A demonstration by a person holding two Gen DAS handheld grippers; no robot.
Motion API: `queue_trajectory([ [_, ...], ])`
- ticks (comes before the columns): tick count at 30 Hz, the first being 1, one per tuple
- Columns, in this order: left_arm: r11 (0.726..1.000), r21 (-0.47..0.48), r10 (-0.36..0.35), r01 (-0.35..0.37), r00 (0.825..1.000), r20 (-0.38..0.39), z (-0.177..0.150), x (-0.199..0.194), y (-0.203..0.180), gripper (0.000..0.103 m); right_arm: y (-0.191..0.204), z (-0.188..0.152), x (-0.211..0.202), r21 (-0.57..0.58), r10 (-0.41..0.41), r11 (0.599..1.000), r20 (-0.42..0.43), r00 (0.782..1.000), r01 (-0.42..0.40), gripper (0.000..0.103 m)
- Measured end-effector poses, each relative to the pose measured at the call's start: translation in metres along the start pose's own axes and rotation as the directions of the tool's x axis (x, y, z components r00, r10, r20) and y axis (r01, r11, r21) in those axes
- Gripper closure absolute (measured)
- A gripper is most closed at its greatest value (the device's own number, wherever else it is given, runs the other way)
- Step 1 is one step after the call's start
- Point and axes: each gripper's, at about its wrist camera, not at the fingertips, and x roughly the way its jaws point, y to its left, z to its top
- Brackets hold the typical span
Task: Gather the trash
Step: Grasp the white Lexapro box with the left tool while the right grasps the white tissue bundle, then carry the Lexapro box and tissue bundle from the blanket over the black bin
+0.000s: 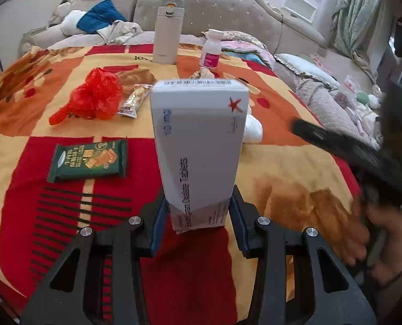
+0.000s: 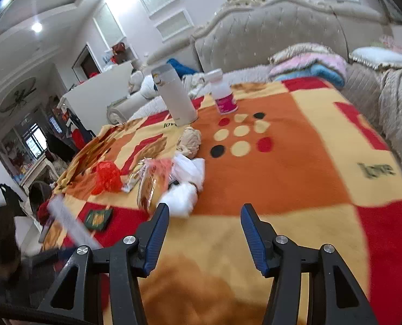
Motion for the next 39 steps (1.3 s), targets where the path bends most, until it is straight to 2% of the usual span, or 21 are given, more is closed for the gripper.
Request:
queue_trajectory([
  [6, 0.999, -0.015, -0.038, 0.038, 0.999, 0.010, 0.002, 0.011, 0.005, 0.062, 0.021, 0.017, 0.051, -0.027, -0.006, 1.000, -0.088, 0.996, 0.004, 0.050],
  [10, 0.997, -0.050, -0.052, 0.052, 0.999, -0.002, 0.009, 0.024, 0.010, 0.062, 0.024, 0.020, 0.074, -0.058, -0.053, 0.997, -0.153, 0.987, 0.044, 0.054],
  [13, 0.997, -0.069, -0.046, 0.045, 0.999, -0.014, 0.013, 0.032, 0.013, 0.062, 0.025, 0.017, 0.087, -0.072, -0.051, 0.997, -0.215, 0.975, 0.036, 0.072],
  [14, 0.996, -0.074, -0.050, 0.048, 0.999, -0.019, 0.014, 0.033, 0.014, 0.062, 0.028, 0.015, 0.087, -0.091, -0.052, 0.995, -0.213, 0.976, 0.034, 0.077],
  [17, 0.995, -0.089, -0.050, 0.048, 0.998, -0.026, 0.020, 0.039, 0.015, 0.061, 0.034, 0.012, 0.078, -0.133, -0.056, 0.991, -0.188, 0.981, 0.031, 0.081],
  [19, 0.995, -0.094, -0.045, 0.041, 0.998, -0.048, 0.021, 0.045, 0.016, 0.061, 0.032, 0.011, 0.068, -0.131, -0.053, 0.991, -0.175, 0.983, 0.030, 0.081],
  [21, 0.995, -0.092, -0.038, 0.035, 0.998, -0.040, 0.021, 0.046, 0.014, 0.060, 0.026, 0.008, 0.051, -0.124, -0.051, 0.992, -0.158, 0.986, 0.031, 0.082],
  [24, 0.995, -0.098, -0.027, 0.024, 0.999, -0.030, 0.022, 0.049, 0.012, 0.059, 0.008, 0.002, 0.020, -0.114, -0.054, 0.993, -0.127, 0.990, 0.040, 0.082],
  [27, 0.997, -0.072, 0.007, -0.009, 0.999, -0.033, 0.019, 0.048, 0.008, 0.063, -0.018, -0.012, -0.012, -0.066, -0.034, 0.997, -0.106, 0.994, 0.027, 0.082],
  [30, 0.997, -0.075, 0.022, -0.024, 0.999, -0.027, 0.012, 0.040, 0.005, 0.064, -0.038, -0.033, -0.035, -0.037, -0.001, 0.999, -0.081, 0.997, -0.002, 0.082],
  [31, 0.996, -0.081, 0.032, -0.034, 0.999, -0.022, 0.010, 0.036, 0.005, 0.064, -0.045, -0.040, -0.039, -0.017, -0.014, 1.000, -0.096, 0.995, 0.012, 0.082],
  [35, 0.992, -0.106, 0.064, -0.065, 0.998, -0.010, 0.001, 0.009, -0.001, 0.063, -0.047, -0.034, -0.055, -0.026, -0.015, 1.000, -0.027, 1.000, 0.014, 0.082],
  [39, 0.987, -0.137, 0.080, -0.084, 0.996, -0.031, 0.008, -0.007, -0.005, 0.063, -0.046, -0.035, -0.050, -0.031, -0.016, 0.999, -0.009, 1.000, 0.016, 0.082],
])
